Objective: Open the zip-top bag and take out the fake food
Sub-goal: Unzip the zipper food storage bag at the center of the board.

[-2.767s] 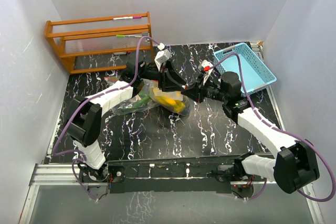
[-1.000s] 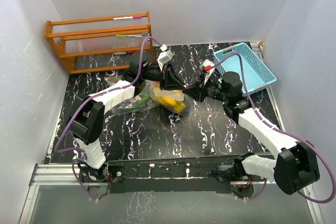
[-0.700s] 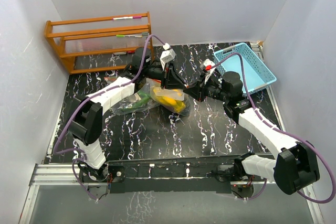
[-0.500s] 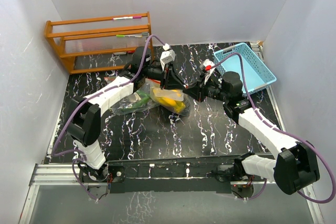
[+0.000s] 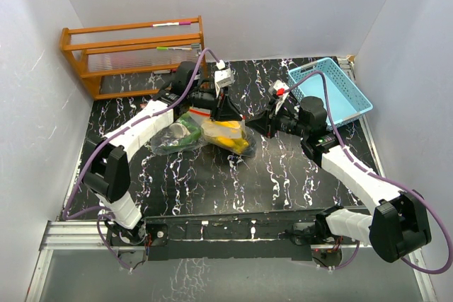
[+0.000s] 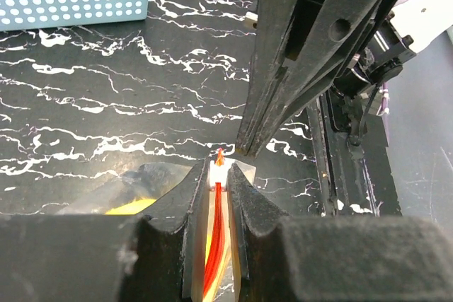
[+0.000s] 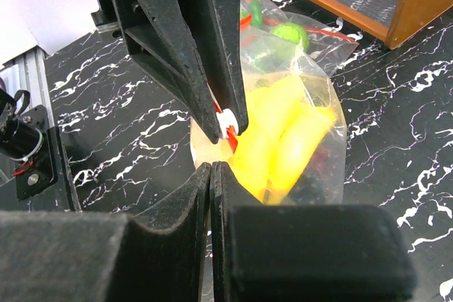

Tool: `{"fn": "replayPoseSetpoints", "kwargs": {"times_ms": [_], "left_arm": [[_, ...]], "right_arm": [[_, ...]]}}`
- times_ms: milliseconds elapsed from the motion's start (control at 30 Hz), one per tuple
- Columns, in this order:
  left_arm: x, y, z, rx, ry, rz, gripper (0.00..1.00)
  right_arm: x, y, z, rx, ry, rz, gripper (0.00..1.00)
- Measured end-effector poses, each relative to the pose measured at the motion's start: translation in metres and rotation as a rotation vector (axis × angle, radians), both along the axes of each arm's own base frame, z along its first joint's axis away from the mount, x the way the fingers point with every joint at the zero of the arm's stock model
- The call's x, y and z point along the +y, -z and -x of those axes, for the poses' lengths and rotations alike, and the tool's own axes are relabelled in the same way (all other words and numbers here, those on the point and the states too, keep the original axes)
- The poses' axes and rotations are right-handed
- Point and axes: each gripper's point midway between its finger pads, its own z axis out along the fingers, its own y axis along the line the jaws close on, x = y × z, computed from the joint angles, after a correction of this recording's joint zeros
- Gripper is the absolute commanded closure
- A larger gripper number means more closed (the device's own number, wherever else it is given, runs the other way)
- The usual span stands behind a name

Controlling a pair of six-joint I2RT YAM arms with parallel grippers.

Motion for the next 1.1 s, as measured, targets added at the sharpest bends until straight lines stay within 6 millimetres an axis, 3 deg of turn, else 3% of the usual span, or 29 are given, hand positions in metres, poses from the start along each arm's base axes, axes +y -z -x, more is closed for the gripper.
{"fn": "replayPoseSetpoints", "kwargs": {"times_ms": [133,167,233,267,333,767,933,1100], "left_arm": [[0.002,0.004,-0.001,0.006,-0.013,-0.016,1.00],[0.002,0.003,-0.001,0.006,-0.014,-0.015,1.00],[0.002,0.003,-0.001,0.008,-0.014,-0.015,1.00],[0.002,0.003,-0.001,0.010,-0.015,-0.015,1.00],[0.002,0.002,-0.002,0.012,-0.016,-0.012,1.00],[-0.003,-0.011,-0.001,0.019,-0.001,0.036,1.00],[-0.005,-0.018,-0.003,0.017,-0.003,0.063,1.00],[-0.006,-0.023,-0.001,0.014,0.005,0.075,1.00]], "right_arm": [[0.001,-0.001,0.002,0.003,-0.009,-0.004,0.92],[0.001,-0.001,0.002,0.005,-0.013,-0.006,0.82],[0.002,-0.001,0.004,0.012,-0.022,-0.011,0.54],[0.003,-0.001,0.005,0.017,-0.026,-0.014,0.46],[0.004,-0.002,0.007,0.021,-0.036,-0.017,0.43],[0.016,0.001,-0.002,0.032,-0.079,-0.030,0.54],[0.018,0.007,-0.007,0.051,-0.078,-0.036,0.92],[0.017,0.004,-0.013,0.045,-0.049,-0.045,0.93]]}}
